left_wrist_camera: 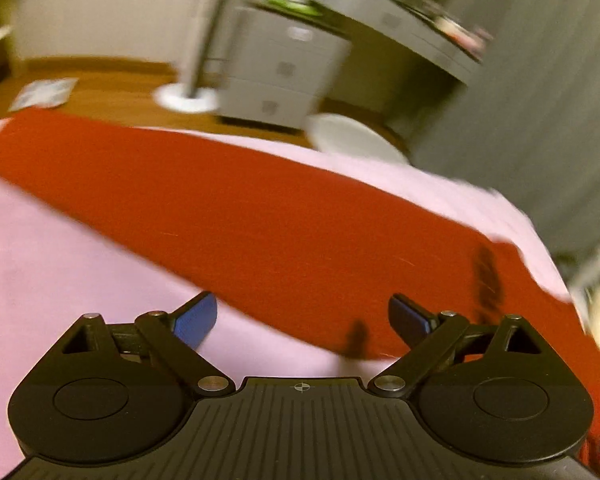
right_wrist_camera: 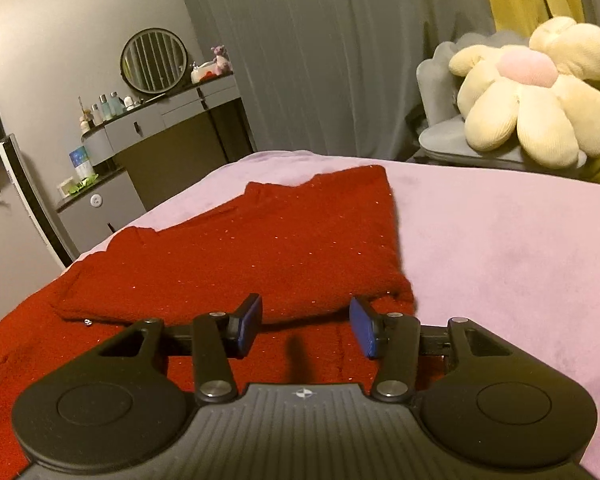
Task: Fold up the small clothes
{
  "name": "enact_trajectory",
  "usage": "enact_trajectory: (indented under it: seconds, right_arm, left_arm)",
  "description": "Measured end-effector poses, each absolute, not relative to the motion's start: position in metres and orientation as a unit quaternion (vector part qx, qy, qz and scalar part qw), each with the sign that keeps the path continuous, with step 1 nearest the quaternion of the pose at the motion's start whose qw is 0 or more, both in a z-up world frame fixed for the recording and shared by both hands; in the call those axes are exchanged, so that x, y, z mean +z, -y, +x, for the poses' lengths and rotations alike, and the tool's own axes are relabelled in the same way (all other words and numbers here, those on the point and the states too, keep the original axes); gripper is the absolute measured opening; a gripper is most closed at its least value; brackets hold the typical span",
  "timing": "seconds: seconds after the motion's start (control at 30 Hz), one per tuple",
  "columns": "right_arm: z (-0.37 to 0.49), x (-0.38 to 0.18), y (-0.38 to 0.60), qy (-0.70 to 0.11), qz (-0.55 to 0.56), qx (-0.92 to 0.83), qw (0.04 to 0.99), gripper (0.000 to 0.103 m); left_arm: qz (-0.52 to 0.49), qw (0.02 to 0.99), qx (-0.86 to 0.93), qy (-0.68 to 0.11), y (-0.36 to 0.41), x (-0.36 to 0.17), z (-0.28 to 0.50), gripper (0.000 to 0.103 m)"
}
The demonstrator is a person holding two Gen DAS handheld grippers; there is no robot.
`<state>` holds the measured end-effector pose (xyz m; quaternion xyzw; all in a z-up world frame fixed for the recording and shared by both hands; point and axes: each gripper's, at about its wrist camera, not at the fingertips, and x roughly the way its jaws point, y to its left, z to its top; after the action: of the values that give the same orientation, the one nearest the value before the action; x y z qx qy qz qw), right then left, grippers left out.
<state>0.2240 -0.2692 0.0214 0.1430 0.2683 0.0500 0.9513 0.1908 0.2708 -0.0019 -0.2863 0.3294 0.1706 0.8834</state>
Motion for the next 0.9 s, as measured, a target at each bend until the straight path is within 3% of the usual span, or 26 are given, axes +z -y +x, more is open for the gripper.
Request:
enact_trajectory:
  seconds: [0.17,0.23,0.37,0.47,0.57,0.63,0.9]
  right_arm:
    - [0.218,0.019,0.257,-0.287,0.136,0.059,0.946,0.048]
    - [0.214,0.018,0.253,-0.293,0.136,0.063,0.944,0.048]
    - [0.208,0.016,0.243,-0.303,0.133,0.070,0.941,0.048]
    - [0.205,0.014,0.240,-0.307,0.143,0.071,0.938,0.048]
    - [0.202,0.013,0.238,-0.309,0.142,0.066,0.938,0.048]
    - [0.201,0.013,0.238,-0.309,0.138,0.064,0.939,0.048]
    - [0.203,0.010,0.235,-0.312,0.116,0.052,0.942,0.048]
  left_arm:
    - [-0.360,0.852,0.262,-0.274,-0.345,-0.005,0.152,0.092]
    - [-0.403,0.833,0.285,-0.248,-0.373,-0.012,0.142,0.080]
    - [-0.502,0.798,0.286,-0.169,-0.415,-0.030,0.127,0.070]
    - [-0.544,0.775,0.289,-0.140,-0.437,-0.038,0.123,0.058]
    - [-0.546,0.772,0.293,-0.142,-0.448,-0.039,0.126,0.041]
    - [-0.538,0.772,0.304,-0.150,-0.453,-0.037,0.127,0.013]
    - [-0.416,0.862,0.238,-0.167,-0.405,0.020,0.153,0.011]
